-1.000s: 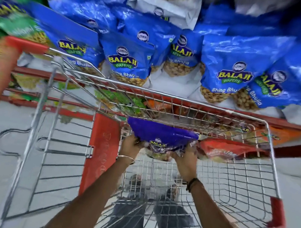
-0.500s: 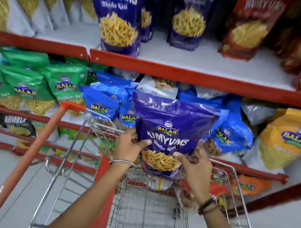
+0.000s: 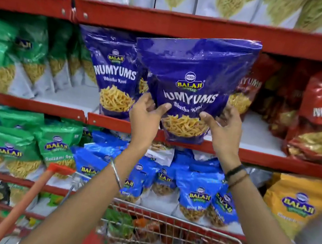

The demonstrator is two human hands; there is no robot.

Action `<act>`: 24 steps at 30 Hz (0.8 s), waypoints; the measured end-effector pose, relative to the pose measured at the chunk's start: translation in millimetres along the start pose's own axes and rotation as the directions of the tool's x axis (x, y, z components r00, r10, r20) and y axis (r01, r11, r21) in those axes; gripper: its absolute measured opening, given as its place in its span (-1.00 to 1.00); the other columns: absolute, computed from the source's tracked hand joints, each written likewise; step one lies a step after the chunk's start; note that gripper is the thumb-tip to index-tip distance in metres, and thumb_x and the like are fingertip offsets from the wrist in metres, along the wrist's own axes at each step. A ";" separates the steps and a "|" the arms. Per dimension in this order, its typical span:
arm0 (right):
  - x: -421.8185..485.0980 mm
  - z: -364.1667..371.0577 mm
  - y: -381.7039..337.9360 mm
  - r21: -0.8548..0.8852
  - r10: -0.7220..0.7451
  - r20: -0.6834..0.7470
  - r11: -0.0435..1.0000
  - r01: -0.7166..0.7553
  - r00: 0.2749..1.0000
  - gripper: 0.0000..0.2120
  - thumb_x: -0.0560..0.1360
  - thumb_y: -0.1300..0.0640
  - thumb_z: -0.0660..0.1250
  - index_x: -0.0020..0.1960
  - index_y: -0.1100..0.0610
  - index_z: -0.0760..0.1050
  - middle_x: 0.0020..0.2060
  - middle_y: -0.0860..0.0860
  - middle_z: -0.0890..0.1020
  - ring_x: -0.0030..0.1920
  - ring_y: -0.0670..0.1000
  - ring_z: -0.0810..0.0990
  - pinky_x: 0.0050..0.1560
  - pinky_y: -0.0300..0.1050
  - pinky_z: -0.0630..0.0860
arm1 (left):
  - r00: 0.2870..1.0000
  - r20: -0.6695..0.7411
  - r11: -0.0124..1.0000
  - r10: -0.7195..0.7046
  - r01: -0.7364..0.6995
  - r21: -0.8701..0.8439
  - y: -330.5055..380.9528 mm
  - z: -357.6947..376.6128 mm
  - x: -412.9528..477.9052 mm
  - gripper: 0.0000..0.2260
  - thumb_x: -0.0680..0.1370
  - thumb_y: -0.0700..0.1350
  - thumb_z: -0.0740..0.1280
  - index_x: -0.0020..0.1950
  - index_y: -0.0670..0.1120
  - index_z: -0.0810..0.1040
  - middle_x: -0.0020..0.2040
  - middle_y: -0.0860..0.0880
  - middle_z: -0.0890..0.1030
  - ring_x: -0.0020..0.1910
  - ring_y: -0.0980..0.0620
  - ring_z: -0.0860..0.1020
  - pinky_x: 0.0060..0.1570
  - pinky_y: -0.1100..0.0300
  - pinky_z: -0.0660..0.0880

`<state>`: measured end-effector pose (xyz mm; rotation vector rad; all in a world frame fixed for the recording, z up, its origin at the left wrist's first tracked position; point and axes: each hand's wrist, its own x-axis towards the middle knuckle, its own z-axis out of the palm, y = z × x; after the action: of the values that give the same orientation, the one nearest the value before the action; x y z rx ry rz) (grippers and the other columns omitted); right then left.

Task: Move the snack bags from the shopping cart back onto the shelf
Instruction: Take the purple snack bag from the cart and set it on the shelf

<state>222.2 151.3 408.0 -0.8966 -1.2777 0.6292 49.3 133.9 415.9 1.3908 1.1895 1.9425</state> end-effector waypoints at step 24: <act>132.9 51.5 119.9 -0.097 0.208 -0.034 0.973 -0.211 0.977 -0.53 0.50 0.03 0.33 0.32 0.23 0.37 0.20 0.13 0.54 0.16 0.05 0.52 0.14 -0.16 0.44 | 0.985 0.150 0.993 -0.081 0.067 0.100 -117.3 43.9 131.4 -0.62 0.58 -0.07 0.21 0.38 -0.07 0.28 0.38 -0.15 0.38 0.31 0.00 0.38 0.34 0.05 0.35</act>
<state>208.4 334.9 379.7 -1.1292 -1.2108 0.7223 27.5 312.1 388.6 1.4933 1.2548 1.7145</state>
